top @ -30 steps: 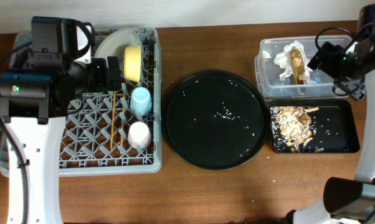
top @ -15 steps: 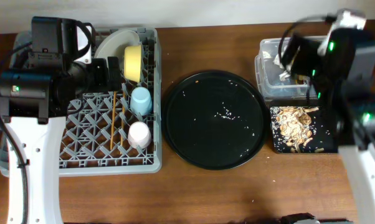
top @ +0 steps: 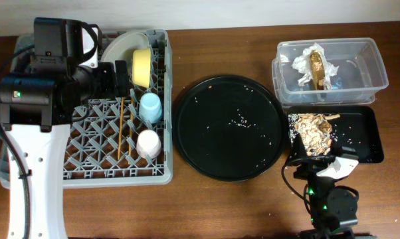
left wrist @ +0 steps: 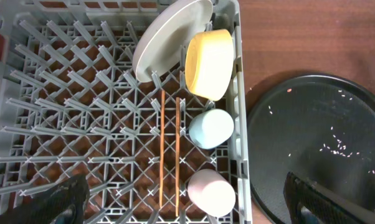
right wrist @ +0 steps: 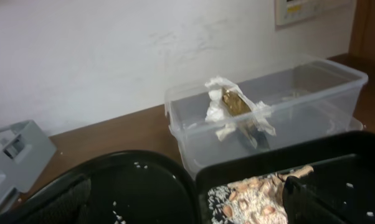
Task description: Sort waste into correct bins and load items into the dishwasher rack
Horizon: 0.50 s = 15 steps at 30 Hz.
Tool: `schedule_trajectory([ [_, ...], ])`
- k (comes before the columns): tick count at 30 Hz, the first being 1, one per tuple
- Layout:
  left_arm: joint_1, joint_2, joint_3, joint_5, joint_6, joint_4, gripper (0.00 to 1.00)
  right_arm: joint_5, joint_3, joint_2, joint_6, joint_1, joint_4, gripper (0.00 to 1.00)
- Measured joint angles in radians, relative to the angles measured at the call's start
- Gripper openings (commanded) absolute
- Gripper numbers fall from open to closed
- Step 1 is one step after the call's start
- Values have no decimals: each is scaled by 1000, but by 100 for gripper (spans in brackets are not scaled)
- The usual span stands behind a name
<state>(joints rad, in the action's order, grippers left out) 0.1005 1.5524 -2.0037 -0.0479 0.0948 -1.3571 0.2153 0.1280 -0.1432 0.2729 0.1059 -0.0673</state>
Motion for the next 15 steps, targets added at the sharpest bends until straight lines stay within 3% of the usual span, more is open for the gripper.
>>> schedule_trajectory([
  [7, 0, 0, 0, 0, 0, -1, 99, -72, -109, 127, -35, 0, -6, 98],
  [15, 0, 0, 0, 0, 0, -1, 99, -147, -110, 129, -68, 0, -9, 98],
])
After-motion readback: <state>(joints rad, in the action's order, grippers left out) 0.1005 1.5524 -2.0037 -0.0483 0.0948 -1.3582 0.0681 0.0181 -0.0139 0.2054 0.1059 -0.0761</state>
